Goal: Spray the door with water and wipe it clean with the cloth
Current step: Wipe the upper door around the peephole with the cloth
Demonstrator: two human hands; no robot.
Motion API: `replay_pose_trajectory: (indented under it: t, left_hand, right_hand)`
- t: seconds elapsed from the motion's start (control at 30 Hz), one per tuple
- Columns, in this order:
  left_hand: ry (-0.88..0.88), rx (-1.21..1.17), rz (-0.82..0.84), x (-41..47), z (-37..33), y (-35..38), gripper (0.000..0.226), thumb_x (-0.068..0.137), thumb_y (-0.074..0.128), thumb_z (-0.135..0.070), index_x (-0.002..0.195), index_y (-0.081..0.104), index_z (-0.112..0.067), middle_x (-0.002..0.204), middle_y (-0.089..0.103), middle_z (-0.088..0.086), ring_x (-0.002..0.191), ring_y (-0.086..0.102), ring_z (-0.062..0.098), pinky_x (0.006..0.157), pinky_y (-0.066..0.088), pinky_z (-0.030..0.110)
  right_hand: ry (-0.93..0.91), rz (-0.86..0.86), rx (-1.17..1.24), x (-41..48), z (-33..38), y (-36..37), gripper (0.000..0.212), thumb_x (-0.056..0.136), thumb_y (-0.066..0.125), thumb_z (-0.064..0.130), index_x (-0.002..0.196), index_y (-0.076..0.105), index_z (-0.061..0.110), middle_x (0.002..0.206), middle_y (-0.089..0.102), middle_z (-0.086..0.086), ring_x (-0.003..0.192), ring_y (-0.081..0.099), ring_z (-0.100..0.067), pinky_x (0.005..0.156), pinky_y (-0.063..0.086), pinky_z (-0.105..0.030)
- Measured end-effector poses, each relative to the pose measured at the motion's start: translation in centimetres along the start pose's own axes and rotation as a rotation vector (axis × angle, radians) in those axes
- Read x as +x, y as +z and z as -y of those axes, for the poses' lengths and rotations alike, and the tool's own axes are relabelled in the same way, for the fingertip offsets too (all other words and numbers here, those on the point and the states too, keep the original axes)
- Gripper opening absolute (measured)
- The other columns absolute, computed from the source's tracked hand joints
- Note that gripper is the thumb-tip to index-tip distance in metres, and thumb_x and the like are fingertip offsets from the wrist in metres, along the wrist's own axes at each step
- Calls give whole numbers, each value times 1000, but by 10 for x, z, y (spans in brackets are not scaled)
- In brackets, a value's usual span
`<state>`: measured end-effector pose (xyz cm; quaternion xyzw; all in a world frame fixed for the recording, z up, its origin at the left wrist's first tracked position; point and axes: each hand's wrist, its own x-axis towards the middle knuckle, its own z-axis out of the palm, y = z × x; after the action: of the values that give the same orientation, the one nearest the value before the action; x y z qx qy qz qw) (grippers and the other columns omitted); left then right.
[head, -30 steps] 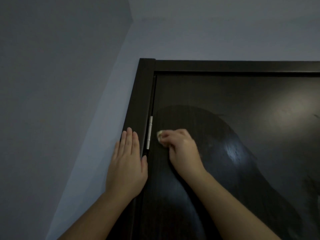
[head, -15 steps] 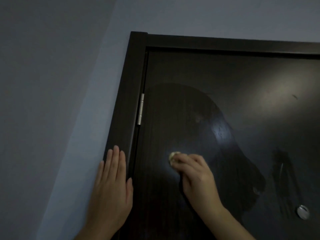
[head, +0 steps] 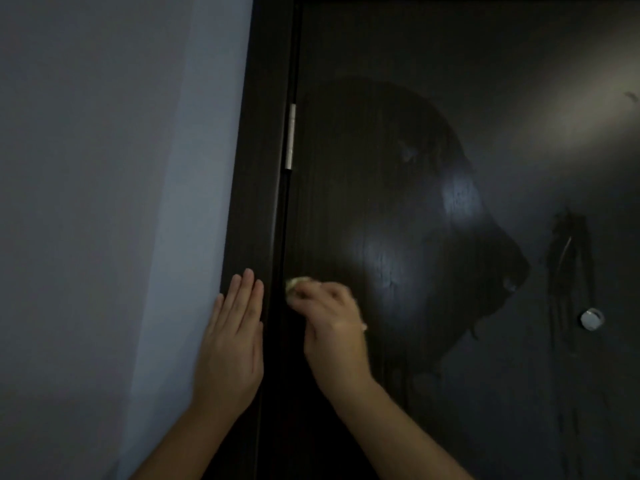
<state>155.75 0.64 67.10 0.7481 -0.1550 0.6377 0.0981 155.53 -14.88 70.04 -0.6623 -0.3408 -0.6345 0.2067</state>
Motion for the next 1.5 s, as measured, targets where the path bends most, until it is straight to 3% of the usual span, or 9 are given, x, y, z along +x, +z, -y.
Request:
replay_pose_trajectory:
  t: [0.1, 0.3, 0.43, 0.6, 0.9, 1.07, 1.23, 1.4, 1.5]
  left_hand:
    - [-5, 11, 28, -10, 5, -2, 55, 97, 29, -15, 150, 19, -11, 158, 18, 8, 148, 11, 19, 120, 5, 31]
    - [-57, 54, 54, -16, -5, -5, 56, 98, 29, -26, 150, 17, -10, 159, 14, 8, 148, 7, 18, 120, 3, 30]
    - [-114, 101, 78, -24, -17, -3, 65, 94, 32, -29, 152, 8, -10, 160, 4, 9, 149, 0, 19, 121, 2, 37]
    - [-145, 146, 83, -27, -22, 2, 67, 92, 32, -28, 152, 7, -9, 161, 2, 9, 149, -2, 20, 121, -3, 35]
    - [-184, 153, 48, -29, -26, 6, 66, 92, 30, -26, 151, 8, -7, 160, 4, 10, 148, 0, 20, 120, -6, 33]
    - [-198, 158, 39, -30, -28, 8, 65, 93, 29, -26, 151, 7, -7, 160, 3, 10, 148, -2, 19, 120, -4, 36]
    - [-207, 156, 24, -30, -30, 11, 63, 93, 28, -24, 150, 8, -5, 160, 4, 11, 148, 0, 21, 120, 5, 43]
    - [-193, 149, 36, -31, -27, 10, 64, 94, 28, -25, 151, 7, -6, 160, 3, 10, 148, -1, 21, 120, 4, 42]
    - [-199, 160, 23, -31, -28, 10, 64, 94, 29, -23, 151, 7, -6, 160, 2, 10, 148, -1, 21, 120, 4, 42]
  right_hand:
    - [-174, 192, -11, -39, 5, -5, 28, 80, 60, 11, 104, 72, 20, 116, 66, 8, 105, 51, -9, 82, 50, -26]
    - [5, 62, -3, -29, -6, -12, 28, 82, 56, 7, 103, 72, 13, 115, 67, 3, 104, 51, -15, 84, 50, -31]
    - [-159, 180, 3, -86, -18, -28, 30, 87, 50, 11, 107, 72, 16, 119, 66, 6, 107, 51, -14, 87, 48, -29]
    - [121, -37, -27, -64, -50, -51, 29, 81, 57, -1, 102, 73, 11, 116, 67, 2, 103, 51, -15, 93, 43, -24]
    - [203, -163, -73, -68, -74, -76, 29, 78, 54, -4, 96, 74, 8, 112, 67, 1, 101, 47, -12, 91, 41, -20]
    - [-17, 95, -57, -115, -59, -63, 32, 84, 48, 7, 104, 73, 14, 120, 64, 6, 107, 51, -15, 91, 44, -30]
    - [169, -111, -78, -83, -79, -78, 32, 79, 53, -3, 98, 74, 10, 115, 65, 5, 101, 51, -18, 91, 44, -29]
    - [-2, 149, -45, -140, -51, -65, 31, 85, 51, 8, 105, 72, 16, 119, 65, 7, 106, 52, -14, 85, 48, -33]
    - [41, 74, -68, -142, -71, -88, 31, 84, 50, 5, 102, 73, 15, 116, 66, 7, 102, 52, -15, 85, 48, -34]
